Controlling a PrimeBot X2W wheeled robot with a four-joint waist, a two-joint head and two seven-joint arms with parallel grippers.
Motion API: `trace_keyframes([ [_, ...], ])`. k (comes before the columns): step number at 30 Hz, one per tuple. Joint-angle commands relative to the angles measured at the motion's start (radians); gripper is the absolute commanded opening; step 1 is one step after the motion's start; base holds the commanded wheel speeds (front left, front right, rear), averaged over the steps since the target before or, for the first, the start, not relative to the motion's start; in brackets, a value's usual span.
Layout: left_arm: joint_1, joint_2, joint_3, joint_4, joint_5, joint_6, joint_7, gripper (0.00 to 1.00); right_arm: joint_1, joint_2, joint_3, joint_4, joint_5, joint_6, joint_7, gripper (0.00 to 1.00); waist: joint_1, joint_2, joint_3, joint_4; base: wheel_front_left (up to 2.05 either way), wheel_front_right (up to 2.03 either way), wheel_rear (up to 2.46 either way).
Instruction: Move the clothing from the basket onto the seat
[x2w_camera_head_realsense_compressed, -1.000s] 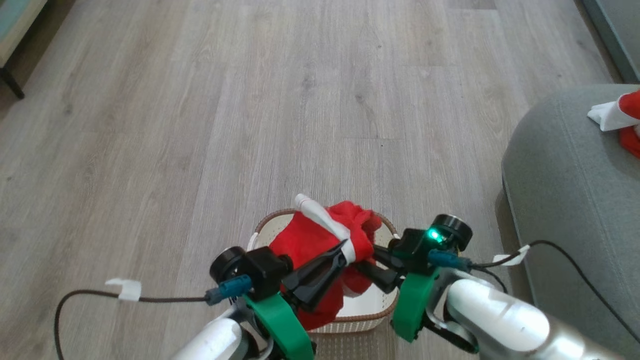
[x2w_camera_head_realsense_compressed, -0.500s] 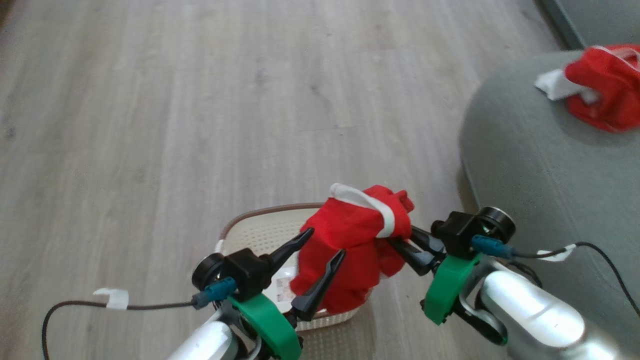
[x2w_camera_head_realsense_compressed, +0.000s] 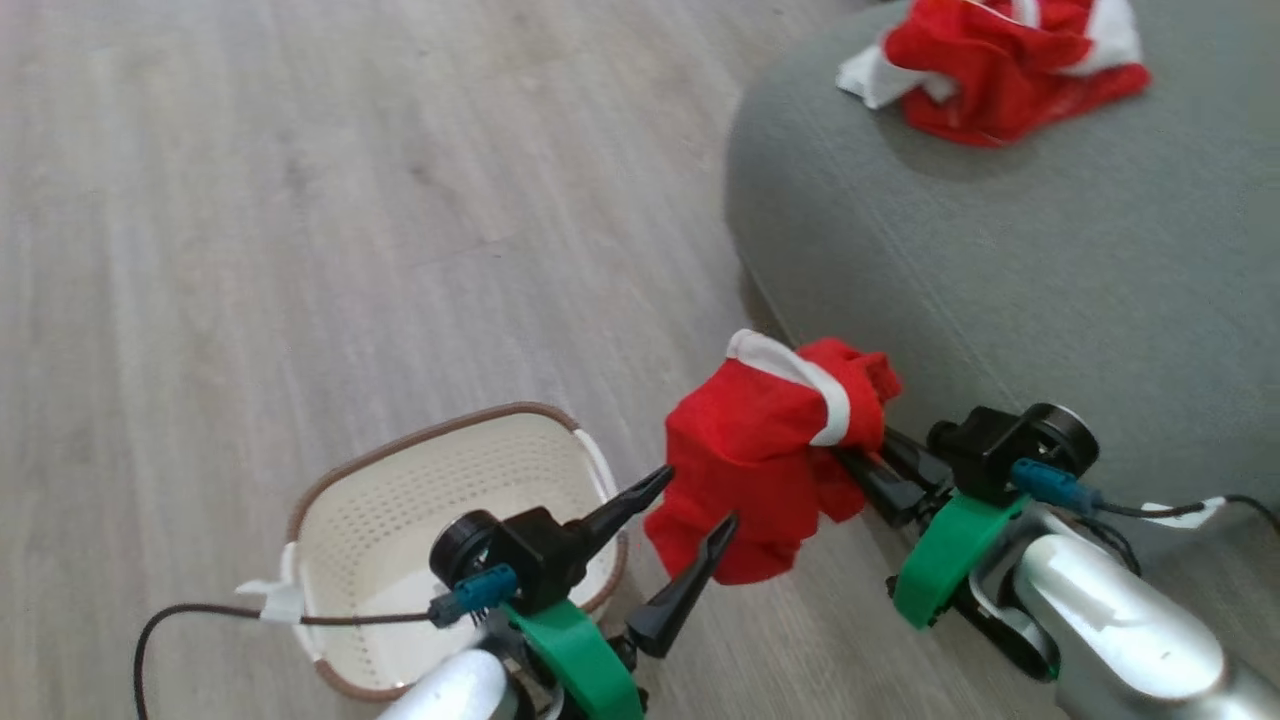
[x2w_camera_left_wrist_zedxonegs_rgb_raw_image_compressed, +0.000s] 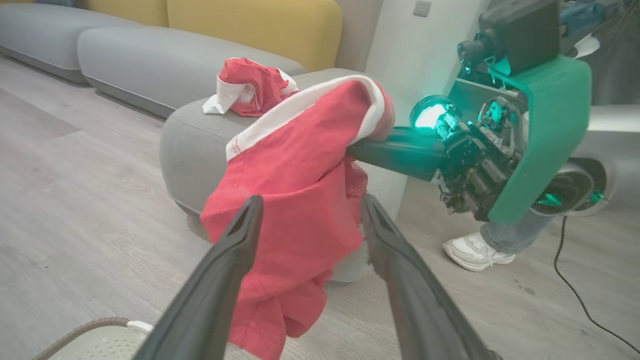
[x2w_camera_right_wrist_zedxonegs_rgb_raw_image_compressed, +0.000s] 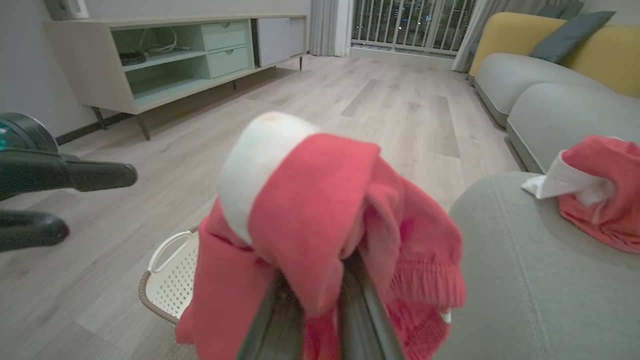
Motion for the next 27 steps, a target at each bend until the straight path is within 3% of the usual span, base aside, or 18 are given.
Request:
trace_keyframes([
  [1, -0.045, 0.0, 0.031, -0.024, 0.006, -0.002, -0.013, 1.0, -0.01, -0.012, -0.014, -0.035, -0.007, 0.0, -0.007, 0.0, 0.0, -0.0001, 0.025, -0.042, 0.0, 0.0, 0.0],
  [9, -0.063, -0.009, 0.032, -0.021, 0.02, -0.01, -0.014, 1.0, 0.003, 0.008, -0.123, -0.047, -0.03, 0.0, -0.007, 0.0, 0.0, -0.0001, 0.089, -0.05, 0.0, 0.0, 0.0],
  [15, -0.096, -0.012, 0.069, -0.03, 0.039, -0.01, -0.014, 1.0, -0.061, 0.053, -0.304, -0.013, -0.031, 0.0, -0.007, 0.0, 0.0, -0.0001, 0.215, -0.009, 0.0, 0.0, 0.0],
  [21, -0.145, 0.015, 0.11, -0.035, 0.075, -0.01, -0.014, 1.0, -0.305, 0.066, -0.481, 0.053, -0.085, 0.0, -0.007, 0.0, 0.0, -0.0001, 0.411, 0.043, 0.0, 0.0, 0.0],
  [27, -0.166, 0.046, 0.166, -0.046, 0.098, -0.004, -0.014, 1.0, -0.638, 0.009, -0.655, 0.179, -0.129, 0.0, -0.007, 0.0, 0.0, -0.0001, 0.544, 0.085, 0.0, 0.0, 0.0],
])
